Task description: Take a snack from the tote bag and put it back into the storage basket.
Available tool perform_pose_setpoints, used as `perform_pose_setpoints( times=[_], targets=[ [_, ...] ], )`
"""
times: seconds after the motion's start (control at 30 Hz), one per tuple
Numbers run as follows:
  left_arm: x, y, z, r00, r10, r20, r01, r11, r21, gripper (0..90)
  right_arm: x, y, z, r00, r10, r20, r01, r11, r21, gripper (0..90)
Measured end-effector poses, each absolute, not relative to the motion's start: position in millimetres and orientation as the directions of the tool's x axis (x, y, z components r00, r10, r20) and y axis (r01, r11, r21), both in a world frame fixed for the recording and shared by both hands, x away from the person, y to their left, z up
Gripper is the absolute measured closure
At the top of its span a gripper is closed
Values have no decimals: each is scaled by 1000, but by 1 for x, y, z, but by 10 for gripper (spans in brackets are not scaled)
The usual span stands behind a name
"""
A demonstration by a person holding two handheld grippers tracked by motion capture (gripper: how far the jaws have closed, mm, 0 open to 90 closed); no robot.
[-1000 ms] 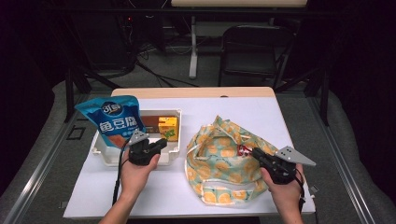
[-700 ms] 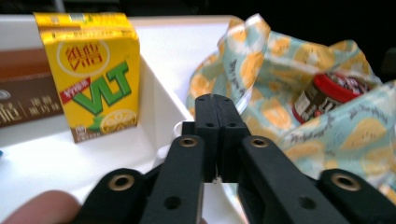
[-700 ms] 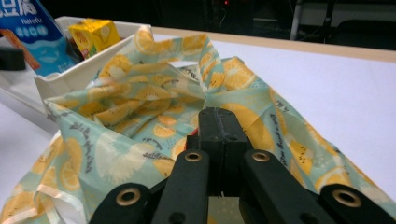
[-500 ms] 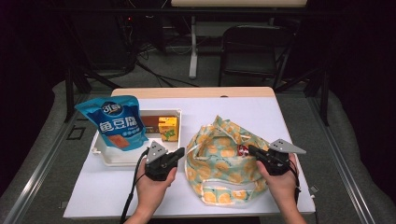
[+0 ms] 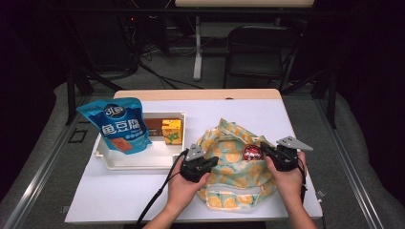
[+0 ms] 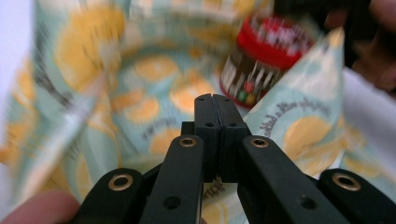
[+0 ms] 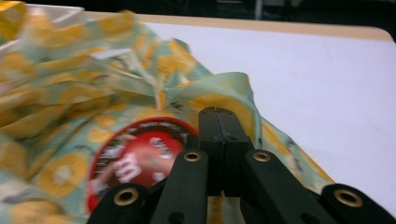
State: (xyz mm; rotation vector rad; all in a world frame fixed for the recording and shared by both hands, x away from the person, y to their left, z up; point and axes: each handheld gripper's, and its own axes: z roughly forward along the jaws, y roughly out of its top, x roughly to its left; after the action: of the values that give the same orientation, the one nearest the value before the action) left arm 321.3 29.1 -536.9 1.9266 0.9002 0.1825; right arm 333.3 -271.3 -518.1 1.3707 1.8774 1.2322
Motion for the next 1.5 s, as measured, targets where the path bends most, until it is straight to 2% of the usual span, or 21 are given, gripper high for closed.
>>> perform_pose_setpoints(
  times=[0.1, 0.23, 0.43, 0.5, 0.57, 0.73, 0.87, 0.93, 1.03, 1.17, 1.33, 1.5],
  targets=[
    [321, 25, -555, 716, 652, -249, 548, -304, 779, 898, 338, -278, -527, -327, 938, 118, 503, 67, 862, 900],
    [320, 25, -569, 689, 666, -285, 600, -305, 739, 900, 343, -284, -544, -300, 946, 122, 578, 79, 812, 900],
    [314, 25, -567, 720, 647, -251, 566, -338, 752, 900, 345, -292, -562, -267, 957, 113, 642, 89, 762, 896],
    [310, 28, -564, 733, 628, -262, 551, -322, 770, 884, 341, -296, -556, -266, 953, 148, 622, 53, 781, 842],
    [307, 32, -558, 747, 616, -250, 527, -318, 788, 858, 331, -297, -544, -266, 952, 154, 580, 31, 814, 834],
    [303, 46, -541, 755, 602, -259, 510, -291, 809, 849, 304, -289, -510, -357, 922, 151, 459, 32, 888, 777],
    [299, 58, -533, 754, 597, -273, 501, -254, 827, 816, 298, -269, -500, -434, 891, 134, 434, 76, 898, 703],
    [298, 61, -531, 755, 600, -266, 490, -246, 837, 770, 300, -259, -501, -441, 890, 113, 436, 102, 894, 621],
    [295, 65, -526, 756, 596, -270, 479, -223, 849, 684, 309, -247, -508, -424, 901, 91, 445, 120, 888, 435],
    [294, 75, -520, 752, 603, -264, 467, -206, 860, 598, 314, -240, -514, -400, 914, 68, 467, 140, 873, 298],
    [296, 87, -521, 739, 620, -266, 475, -199, 857, 586, 316, -238, -519, -385, 922, 43, 482, 161, 861, 234],
    [297, 89, -522, 733, 625, -268, 480, -196, 855, 589, 318, -236, -526, -401, 915, 27, 503, 195, 842, 250]
  ],
)
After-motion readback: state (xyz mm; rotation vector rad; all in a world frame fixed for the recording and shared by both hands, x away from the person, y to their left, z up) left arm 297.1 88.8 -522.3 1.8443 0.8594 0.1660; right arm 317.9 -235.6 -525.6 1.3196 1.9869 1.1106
